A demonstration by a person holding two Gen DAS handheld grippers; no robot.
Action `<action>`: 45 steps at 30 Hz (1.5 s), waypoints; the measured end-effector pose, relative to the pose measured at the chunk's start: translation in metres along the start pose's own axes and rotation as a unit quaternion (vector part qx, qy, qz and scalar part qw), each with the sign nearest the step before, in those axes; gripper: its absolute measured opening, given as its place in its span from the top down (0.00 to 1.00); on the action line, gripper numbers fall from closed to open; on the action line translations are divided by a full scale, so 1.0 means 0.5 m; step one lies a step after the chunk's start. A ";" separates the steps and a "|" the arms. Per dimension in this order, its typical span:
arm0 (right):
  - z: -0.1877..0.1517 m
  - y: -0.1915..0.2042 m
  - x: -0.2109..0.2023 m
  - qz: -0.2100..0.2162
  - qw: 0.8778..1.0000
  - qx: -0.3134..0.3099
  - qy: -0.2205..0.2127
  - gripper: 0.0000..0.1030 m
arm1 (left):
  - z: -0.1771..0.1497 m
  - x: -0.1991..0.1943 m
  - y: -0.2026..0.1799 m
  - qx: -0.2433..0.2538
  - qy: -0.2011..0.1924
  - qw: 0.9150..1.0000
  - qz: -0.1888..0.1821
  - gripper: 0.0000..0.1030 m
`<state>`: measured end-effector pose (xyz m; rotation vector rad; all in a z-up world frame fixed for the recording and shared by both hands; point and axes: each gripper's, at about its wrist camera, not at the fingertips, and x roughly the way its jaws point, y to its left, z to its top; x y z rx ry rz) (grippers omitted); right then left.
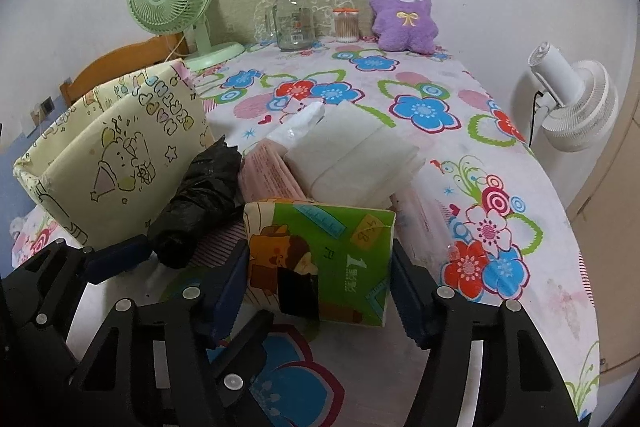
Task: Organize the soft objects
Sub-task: 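Grasp the green tissue pack with the right gripper, then grasp the black taped bundle with the left gripper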
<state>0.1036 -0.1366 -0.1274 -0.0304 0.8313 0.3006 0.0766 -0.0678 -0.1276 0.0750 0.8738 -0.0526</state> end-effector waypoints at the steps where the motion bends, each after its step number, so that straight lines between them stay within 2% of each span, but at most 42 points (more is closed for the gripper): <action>1: 0.001 -0.001 -0.004 -0.001 1.000 0.000 -0.003 0.35 | 0.002 -0.003 -0.001 0.000 -0.002 1.000 0.002 0.09; 6: 0.006 -0.007 -0.029 -0.001 1.000 0.006 -0.021 0.35 | 0.007 -0.013 0.003 -0.018 -0.010 1.000 0.018 0.09; 16: 0.017 -0.037 -0.060 0.020 0.998 0.035 -0.042 0.35 | 0.020 -0.044 -0.020 -0.017 -0.046 0.997 0.063 0.10; 20: 0.026 -0.049 -0.059 0.022 0.998 0.043 -0.043 0.35 | 0.030 -0.036 -0.027 -0.015 -0.047 0.996 0.073 0.11; 21: 0.029 -0.051 -0.059 0.019 0.998 0.043 -0.045 0.35 | 0.032 -0.033 -0.028 -0.014 -0.047 0.995 0.087 0.18; 23: 0.035 -0.053 -0.059 0.010 0.998 0.038 -0.049 0.35 | 0.039 -0.021 -0.021 -0.023 -0.039 0.995 0.092 0.24; 26: 0.042 -0.057 -0.055 0.011 0.998 0.037 -0.050 0.35 | 0.046 -0.005 -0.007 -0.042 -0.023 0.995 0.082 0.25; 31: 0.047 -0.053 -0.036 0.008 0.999 0.031 -0.039 0.35 | 0.049 0.011 -0.006 -0.042 -0.019 0.996 0.077 0.27; 36: 0.048 -0.053 -0.020 0.003 0.999 0.030 -0.028 0.35 | 0.052 0.034 0.002 -0.049 0.002 0.996 0.072 0.49; 40: 0.047 -0.051 -0.012 -0.001 0.999 0.025 -0.022 0.35 | 0.050 0.035 0.007 -0.055 0.000 0.996 0.073 0.58; 42: 0.047 -0.048 -0.009 -0.002 1.000 0.022 -0.019 0.35 | 0.050 0.035 0.010 -0.058 -0.001 0.996 0.073 0.65; 45: 0.046 -0.045 -0.007 -0.004 1.000 0.020 -0.017 0.35 | 0.050 0.034 0.011 -0.059 -0.002 0.996 0.070 0.69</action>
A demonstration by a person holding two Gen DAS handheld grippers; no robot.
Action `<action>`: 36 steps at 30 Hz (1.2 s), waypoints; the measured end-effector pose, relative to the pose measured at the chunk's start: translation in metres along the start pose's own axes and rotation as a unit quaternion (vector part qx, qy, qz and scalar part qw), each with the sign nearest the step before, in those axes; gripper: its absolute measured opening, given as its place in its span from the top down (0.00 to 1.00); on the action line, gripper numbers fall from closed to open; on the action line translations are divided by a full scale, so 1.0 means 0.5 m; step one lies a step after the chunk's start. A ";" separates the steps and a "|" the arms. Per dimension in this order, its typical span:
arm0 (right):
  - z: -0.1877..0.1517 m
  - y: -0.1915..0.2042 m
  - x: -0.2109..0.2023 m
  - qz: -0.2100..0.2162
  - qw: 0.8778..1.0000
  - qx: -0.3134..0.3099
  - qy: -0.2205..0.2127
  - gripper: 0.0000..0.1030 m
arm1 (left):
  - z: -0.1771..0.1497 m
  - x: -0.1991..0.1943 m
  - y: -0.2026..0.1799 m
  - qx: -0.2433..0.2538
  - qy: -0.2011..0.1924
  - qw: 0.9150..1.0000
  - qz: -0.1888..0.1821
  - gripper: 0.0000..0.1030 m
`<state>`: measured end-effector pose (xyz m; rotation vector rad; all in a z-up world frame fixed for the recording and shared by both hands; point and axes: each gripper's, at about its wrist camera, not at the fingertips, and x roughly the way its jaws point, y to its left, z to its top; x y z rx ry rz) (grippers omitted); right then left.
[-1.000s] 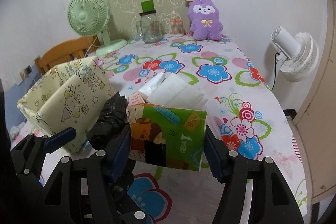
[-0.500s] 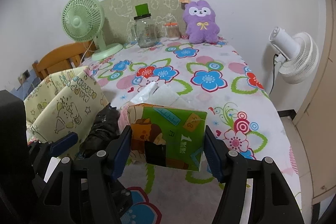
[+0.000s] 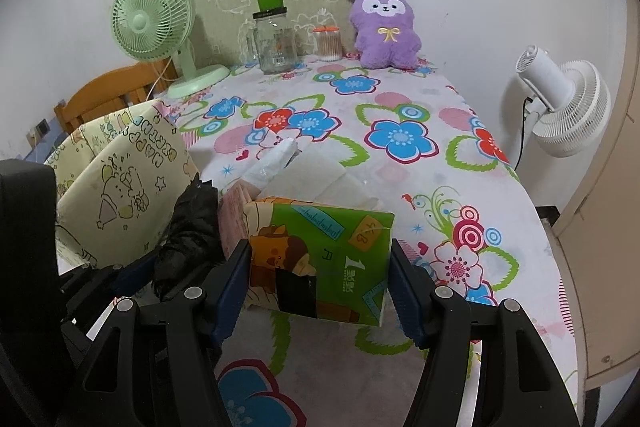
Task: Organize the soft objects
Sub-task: 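Grasp the black taped bundle with the left gripper, then lift the black bundle with the left gripper while the right gripper lifts the tissue pack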
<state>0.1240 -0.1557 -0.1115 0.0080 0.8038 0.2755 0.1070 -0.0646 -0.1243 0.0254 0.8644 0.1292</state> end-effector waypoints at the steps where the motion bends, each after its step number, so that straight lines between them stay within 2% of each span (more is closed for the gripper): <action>1: 0.000 0.000 0.000 0.000 1.000 0.000 0.001 0.35 | 0.000 0.000 0.000 0.001 0.001 1.000 0.001 0.70; 6: -0.003 0.000 -0.005 -0.006 1.000 0.003 0.003 0.35 | 0.000 -0.005 0.000 0.009 0.002 1.000 0.002 0.78; 12: -0.006 0.003 -0.018 -0.008 1.000 0.005 -0.002 0.35 | -0.003 -0.015 -0.002 0.012 0.004 1.000 -0.004 0.81; 18: -0.008 0.006 -0.033 -0.009 1.000 0.006 -0.009 0.35 | -0.005 -0.028 -0.001 0.013 0.005 1.000 -0.009 0.83; 36: 0.003 0.009 -0.109 -0.012 0.999 0.015 -0.039 0.35 | 0.015 -0.119 -0.013 0.019 -0.031 0.999 -0.032 0.83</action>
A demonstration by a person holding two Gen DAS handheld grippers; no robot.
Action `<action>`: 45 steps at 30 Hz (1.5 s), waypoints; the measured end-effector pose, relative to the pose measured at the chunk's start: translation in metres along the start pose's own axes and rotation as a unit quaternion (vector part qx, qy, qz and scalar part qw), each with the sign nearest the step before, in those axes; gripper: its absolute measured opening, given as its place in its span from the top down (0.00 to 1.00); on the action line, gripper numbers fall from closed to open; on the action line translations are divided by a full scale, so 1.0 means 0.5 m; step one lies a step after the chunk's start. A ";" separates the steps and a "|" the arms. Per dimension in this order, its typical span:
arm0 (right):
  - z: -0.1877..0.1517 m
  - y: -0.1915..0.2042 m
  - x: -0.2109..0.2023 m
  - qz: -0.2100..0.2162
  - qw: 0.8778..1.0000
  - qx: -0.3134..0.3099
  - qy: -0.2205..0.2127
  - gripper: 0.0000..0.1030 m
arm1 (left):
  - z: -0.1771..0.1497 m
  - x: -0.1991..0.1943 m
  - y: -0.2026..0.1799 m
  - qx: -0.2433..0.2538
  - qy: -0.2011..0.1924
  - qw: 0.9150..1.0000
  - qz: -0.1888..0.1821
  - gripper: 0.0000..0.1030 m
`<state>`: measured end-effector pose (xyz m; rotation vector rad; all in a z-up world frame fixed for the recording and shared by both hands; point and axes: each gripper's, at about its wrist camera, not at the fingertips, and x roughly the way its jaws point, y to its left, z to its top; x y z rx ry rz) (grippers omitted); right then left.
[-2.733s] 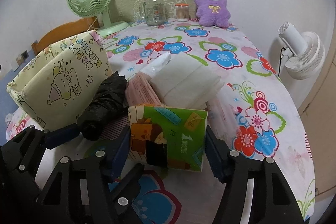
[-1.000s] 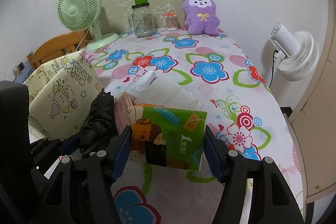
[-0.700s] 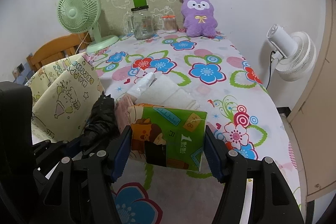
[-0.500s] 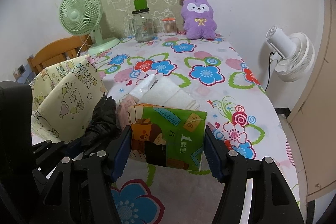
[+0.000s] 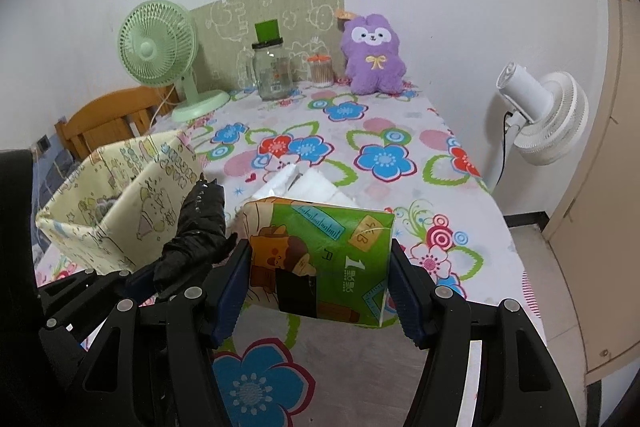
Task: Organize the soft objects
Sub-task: 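Lift the black bundle with the left gripper while the right gripper lifts the tissue pack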
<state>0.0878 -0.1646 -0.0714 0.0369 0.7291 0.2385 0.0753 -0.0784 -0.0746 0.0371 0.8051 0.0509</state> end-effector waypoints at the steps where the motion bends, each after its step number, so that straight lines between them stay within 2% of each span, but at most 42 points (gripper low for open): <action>1: 0.002 0.000 -0.004 -0.001 1.000 0.001 -0.002 0.35 | 0.002 -0.005 -0.002 0.001 -0.002 1.000 -0.002 0.83; 24: 0.063 0.001 -0.102 -0.012 0.999 0.005 -0.046 0.35 | 0.057 -0.108 -0.015 0.024 -0.035 0.998 -0.046 0.83; 45: 0.116 0.087 -0.100 -0.019 0.998 -0.009 -0.052 0.35 | 0.095 -0.126 0.067 0.035 -0.052 0.996 -0.058 0.83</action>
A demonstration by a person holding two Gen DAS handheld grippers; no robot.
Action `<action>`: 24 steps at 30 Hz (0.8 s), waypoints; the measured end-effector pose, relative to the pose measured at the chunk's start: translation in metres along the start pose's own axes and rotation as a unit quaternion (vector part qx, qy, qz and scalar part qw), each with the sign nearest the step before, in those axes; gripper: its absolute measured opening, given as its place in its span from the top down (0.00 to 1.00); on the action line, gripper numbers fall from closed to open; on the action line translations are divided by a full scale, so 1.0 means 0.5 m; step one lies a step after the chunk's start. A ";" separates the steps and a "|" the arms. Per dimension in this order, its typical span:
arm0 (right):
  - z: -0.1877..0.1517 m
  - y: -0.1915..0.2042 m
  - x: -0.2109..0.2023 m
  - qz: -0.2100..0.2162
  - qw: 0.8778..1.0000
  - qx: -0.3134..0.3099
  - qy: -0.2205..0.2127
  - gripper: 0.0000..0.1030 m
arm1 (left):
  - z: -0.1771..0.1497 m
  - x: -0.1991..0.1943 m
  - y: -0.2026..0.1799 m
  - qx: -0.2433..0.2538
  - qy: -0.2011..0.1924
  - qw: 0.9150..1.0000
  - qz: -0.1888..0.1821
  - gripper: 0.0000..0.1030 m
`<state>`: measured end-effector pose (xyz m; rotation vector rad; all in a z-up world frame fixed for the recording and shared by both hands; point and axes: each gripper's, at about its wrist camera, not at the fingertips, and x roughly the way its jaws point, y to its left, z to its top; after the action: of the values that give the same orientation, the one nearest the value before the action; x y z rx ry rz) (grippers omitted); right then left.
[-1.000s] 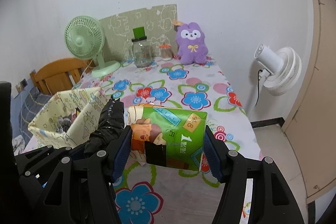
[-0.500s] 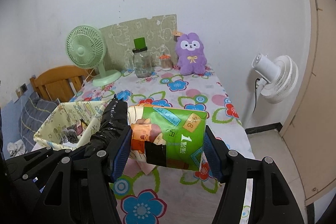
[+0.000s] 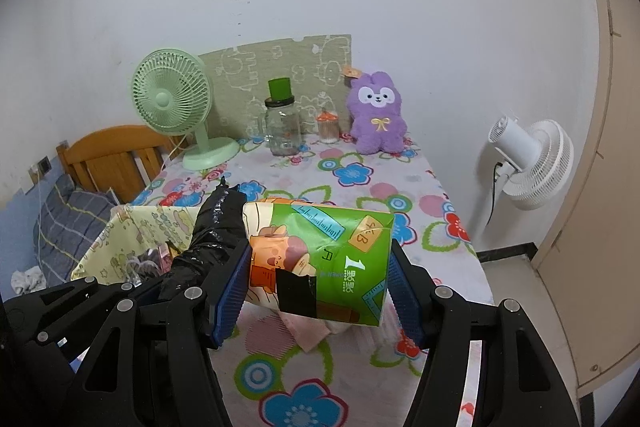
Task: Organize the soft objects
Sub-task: 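Lift the black bundle with the left gripper while the right gripper lifts the tissue pack, then carry the black bundle with the left gripper while the right gripper carries the tissue pack over the bin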
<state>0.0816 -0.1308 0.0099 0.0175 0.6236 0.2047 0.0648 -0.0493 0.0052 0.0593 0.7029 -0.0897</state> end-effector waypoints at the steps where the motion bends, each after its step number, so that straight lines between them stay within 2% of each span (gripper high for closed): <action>1: 0.003 0.007 0.003 0.001 1.000 -0.002 0.001 0.35 | 0.000 0.001 0.007 -0.001 0.000 1.000 0.000 0.83; 24: 0.030 0.155 0.077 0.049 0.998 -0.041 0.016 0.35 | -0.008 0.023 0.155 -0.027 0.006 0.999 0.017 0.83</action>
<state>0.1066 -0.0465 0.0059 -0.0352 0.6460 0.3264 0.0787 0.0277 -0.0034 0.0200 0.7154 -0.0376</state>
